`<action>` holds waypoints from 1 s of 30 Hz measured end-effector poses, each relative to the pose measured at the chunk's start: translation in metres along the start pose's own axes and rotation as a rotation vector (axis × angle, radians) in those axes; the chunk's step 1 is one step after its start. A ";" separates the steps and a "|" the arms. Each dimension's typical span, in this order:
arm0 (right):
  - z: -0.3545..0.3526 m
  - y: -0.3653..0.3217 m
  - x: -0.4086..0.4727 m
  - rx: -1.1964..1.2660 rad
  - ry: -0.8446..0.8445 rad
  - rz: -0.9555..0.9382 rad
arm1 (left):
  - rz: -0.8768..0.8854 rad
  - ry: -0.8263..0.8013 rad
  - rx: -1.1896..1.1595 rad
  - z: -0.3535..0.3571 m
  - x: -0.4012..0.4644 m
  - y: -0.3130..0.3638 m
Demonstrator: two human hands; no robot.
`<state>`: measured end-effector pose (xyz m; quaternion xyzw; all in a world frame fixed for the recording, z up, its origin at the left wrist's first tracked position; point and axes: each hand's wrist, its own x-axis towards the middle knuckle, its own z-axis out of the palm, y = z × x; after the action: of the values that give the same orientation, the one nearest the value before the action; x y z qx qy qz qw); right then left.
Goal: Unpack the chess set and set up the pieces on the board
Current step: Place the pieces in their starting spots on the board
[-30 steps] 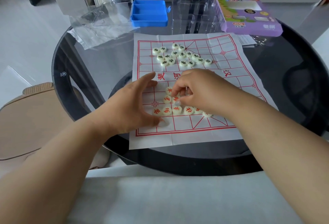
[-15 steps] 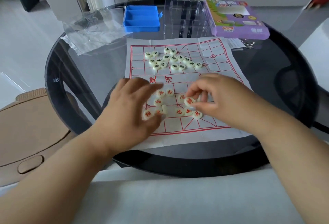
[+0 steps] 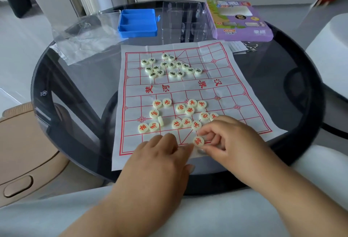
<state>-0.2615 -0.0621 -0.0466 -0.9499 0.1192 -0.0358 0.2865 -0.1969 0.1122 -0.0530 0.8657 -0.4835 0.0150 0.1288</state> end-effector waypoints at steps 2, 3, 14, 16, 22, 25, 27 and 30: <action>0.003 0.003 -0.001 0.007 0.030 -0.016 | -0.032 0.024 0.033 0.003 -0.001 0.005; 0.004 0.003 -0.002 0.002 0.035 -0.021 | -0.040 0.042 0.046 0.004 -0.001 0.008; 0.007 0.013 -0.013 0.058 0.124 -0.070 | -0.016 0.020 0.069 0.023 -0.008 0.020; 0.007 0.013 -0.012 0.052 0.136 -0.063 | -0.008 -0.028 0.081 0.022 -0.008 0.022; 0.005 0.014 -0.011 0.039 0.144 -0.069 | 0.011 -0.107 0.119 0.020 -0.006 0.020; 0.004 0.014 -0.012 0.033 0.150 -0.082 | 0.017 -0.122 0.102 0.022 -0.007 0.016; 0.004 0.014 -0.011 0.032 0.163 -0.085 | 0.022 -0.116 0.105 0.023 -0.008 0.014; 0.000 0.014 -0.010 0.023 0.215 -0.069 | 0.025 -0.088 0.120 0.024 -0.009 0.012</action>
<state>-0.2738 -0.0711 -0.0548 -0.9409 0.1162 -0.1486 0.2814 -0.2142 0.1074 -0.0752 0.8655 -0.4979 0.0072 0.0552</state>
